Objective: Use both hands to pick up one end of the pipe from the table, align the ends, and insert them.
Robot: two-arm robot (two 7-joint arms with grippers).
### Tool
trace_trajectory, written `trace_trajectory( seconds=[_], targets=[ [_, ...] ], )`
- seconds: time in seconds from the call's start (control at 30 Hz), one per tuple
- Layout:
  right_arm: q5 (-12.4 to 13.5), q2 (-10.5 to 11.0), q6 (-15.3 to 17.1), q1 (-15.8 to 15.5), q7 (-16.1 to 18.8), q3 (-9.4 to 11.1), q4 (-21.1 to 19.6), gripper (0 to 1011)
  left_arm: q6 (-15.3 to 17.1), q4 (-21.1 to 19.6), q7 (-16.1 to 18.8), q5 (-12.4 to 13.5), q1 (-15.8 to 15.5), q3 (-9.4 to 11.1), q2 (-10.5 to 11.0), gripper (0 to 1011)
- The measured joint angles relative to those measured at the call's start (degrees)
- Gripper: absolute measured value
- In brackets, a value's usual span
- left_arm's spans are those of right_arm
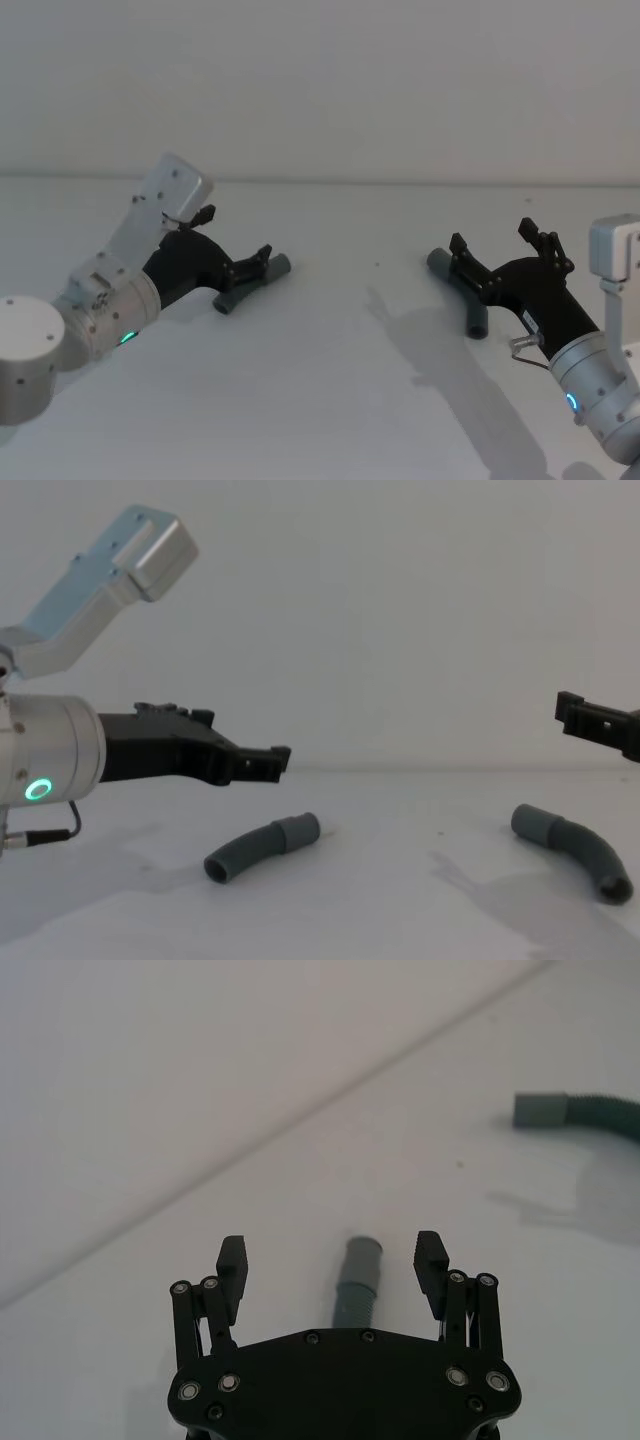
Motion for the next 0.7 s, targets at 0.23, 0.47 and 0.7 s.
trace_trajectory(
  seconds=[0.23, 0.47, 0.7],
  targets=[
    [0.00, 0.00, 0.00, 0.00, 0.00, 0.00, 0.00, 1002, 5.38, 1.29, -5.01, -0.51, -3.52, 1.56, 1.30, 1001],
    [0.00, 0.00, 0.00, 0.00, 0.00, 0.00, 0.00, 1002, 8.25, 3.63, -8.69, -0.49, -6.69, 3.02, 1.44, 1001],
    [0.00, 0.00, 0.00, 0.00, 0.00, 0.00, 0.00, 1002, 9.32, 6.68, -11.02, -0.46, -9.00, 3.78, 0.47, 1001]
  ],
)
